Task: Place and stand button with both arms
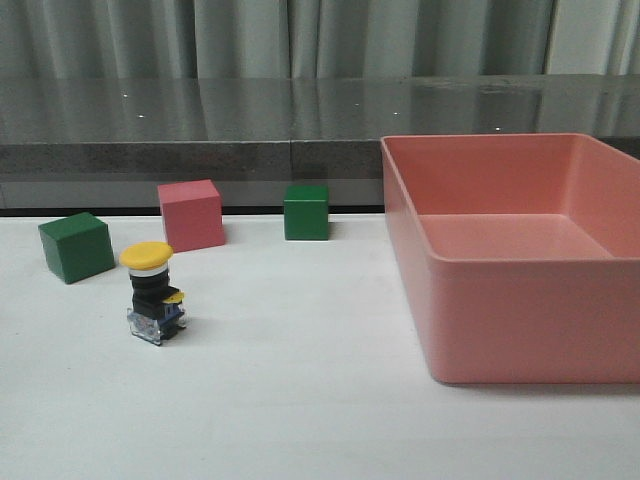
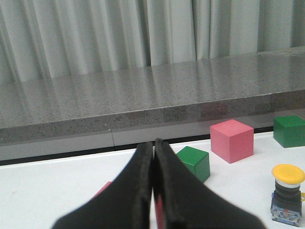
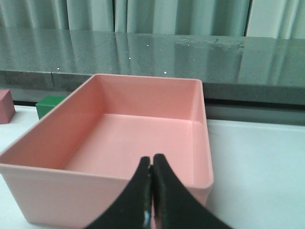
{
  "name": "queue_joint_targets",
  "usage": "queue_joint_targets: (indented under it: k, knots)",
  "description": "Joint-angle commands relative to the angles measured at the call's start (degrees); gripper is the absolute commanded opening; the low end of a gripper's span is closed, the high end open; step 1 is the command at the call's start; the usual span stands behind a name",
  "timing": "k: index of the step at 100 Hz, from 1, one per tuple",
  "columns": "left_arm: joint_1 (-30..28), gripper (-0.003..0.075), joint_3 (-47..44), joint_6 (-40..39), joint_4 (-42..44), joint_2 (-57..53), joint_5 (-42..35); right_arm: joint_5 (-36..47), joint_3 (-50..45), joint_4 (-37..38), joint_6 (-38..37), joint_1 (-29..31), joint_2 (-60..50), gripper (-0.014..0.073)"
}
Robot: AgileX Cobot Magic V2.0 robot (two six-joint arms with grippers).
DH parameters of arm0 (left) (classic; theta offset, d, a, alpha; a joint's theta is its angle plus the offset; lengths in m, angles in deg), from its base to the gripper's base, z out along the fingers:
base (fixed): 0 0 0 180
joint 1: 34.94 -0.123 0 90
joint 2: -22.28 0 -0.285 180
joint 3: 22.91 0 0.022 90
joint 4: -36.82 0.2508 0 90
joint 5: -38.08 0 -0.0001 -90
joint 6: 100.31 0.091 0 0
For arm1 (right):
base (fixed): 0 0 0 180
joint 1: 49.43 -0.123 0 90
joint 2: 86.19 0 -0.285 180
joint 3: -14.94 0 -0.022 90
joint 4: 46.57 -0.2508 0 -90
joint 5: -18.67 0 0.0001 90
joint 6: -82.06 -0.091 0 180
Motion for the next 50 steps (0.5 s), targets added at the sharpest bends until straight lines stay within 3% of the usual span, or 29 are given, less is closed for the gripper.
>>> queue_joint_targets:
  k: [1, 50]
  knots:
    - [-0.08, -0.0019, -1.71, -0.64, -0.1, -1.79, -5.15, 8.32, -0.84, 0.58, -0.33, 0.19, -1.19, -0.0109]
    - [-0.08, -0.0019, -1.71, -0.64, -0.1, -1.79, -5.15, 7.56, -0.87, 0.58, -1.02, 0.27, -1.25, -0.0109]
